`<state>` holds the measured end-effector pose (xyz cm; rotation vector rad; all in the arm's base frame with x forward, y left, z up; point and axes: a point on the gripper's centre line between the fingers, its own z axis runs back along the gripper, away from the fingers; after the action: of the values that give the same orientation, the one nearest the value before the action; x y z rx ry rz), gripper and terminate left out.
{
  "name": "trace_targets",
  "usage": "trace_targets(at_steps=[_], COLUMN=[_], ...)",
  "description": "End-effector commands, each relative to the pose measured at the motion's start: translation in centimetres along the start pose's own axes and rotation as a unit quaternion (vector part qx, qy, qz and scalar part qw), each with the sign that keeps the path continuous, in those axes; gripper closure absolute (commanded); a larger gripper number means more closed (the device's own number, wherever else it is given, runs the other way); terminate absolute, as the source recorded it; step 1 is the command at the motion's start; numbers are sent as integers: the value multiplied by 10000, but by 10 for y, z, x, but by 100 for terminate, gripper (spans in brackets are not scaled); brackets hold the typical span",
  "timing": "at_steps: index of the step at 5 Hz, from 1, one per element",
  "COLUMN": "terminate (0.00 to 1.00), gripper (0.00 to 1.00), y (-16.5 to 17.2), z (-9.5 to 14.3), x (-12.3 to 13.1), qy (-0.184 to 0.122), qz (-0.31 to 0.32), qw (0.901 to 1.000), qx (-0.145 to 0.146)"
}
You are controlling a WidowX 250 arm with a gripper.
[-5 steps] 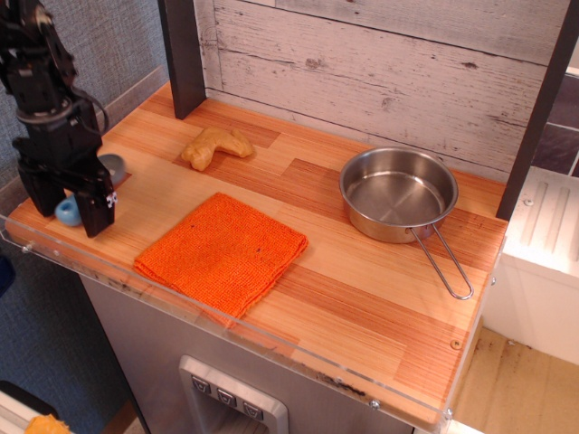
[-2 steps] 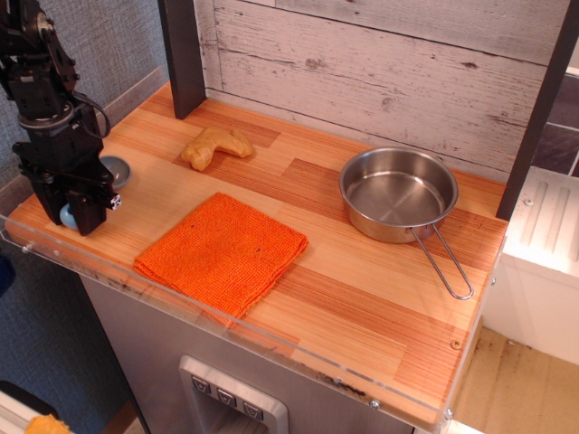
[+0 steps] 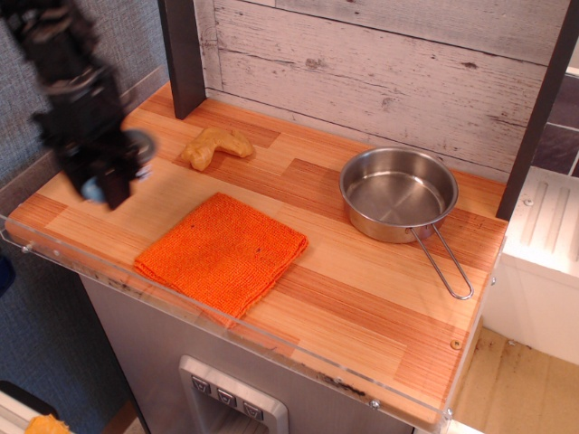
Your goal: Place the spatula on the cloth
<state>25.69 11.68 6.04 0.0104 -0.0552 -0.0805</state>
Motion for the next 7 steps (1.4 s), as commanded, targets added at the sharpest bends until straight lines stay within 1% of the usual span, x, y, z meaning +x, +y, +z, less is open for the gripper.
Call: trace_targets(at_steps=[1,2,3,4,5,6,7], terminate=[0,0,0,0,0,0,0], gripper=[100,100,100,0,0,0,0], y=[-68,-75,-73,-70,-69,-69,-68], z=[2,-10,-12,-9,-4,14,33], x=[7,1,-1,-2,0,8,17], qy=[-43,51,51,14,-32,-203,-293], qz=[-635,-604,-519,-442,-488,-566,-359], qw=[9977,9980,9985,9989,9987,9981,9989], qx=[-233,-200,-142,-135,-173,-123,42])
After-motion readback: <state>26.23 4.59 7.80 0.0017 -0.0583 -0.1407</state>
